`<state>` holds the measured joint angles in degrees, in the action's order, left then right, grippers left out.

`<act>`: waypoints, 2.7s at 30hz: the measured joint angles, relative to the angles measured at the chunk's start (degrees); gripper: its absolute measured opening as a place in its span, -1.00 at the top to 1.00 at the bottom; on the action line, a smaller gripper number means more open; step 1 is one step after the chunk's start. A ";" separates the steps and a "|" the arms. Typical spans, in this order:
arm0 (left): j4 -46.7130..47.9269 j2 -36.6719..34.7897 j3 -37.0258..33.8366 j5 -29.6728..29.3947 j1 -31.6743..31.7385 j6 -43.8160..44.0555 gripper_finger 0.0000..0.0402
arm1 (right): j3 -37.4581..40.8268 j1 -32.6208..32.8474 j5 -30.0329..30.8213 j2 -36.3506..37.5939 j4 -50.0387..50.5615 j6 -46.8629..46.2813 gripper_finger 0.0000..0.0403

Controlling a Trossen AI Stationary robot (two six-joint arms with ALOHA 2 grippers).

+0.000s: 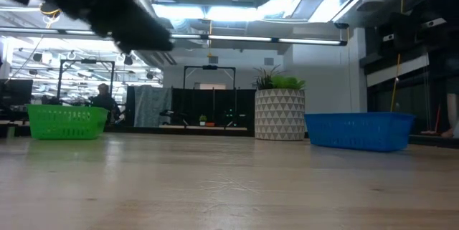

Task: Sort spring keychains
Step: Return to Home Position

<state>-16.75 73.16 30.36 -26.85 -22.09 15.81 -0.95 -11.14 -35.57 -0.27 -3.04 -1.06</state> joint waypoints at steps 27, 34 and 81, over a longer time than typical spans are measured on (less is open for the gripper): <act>-0.85 -54.09 -29.85 20.73 14.05 -3.58 0.24 | 0.00 0.01 -0.02 -0.02 0.01 -0.37 -0.09; 12.69 -64.00 -29.86 19.97 18.54 -3.87 0.23 | -0.02 0.01 -0.02 -0.02 0.01 -0.37 -0.09; 15.34 -70.03 -29.84 23.49 20.81 -8.04 0.24 | -0.02 0.03 0.00 -0.04 0.02 -0.33 -0.09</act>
<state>-1.41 3.14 0.51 -3.36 -1.28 7.77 -0.97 -11.11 -35.57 -0.32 -3.02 -1.39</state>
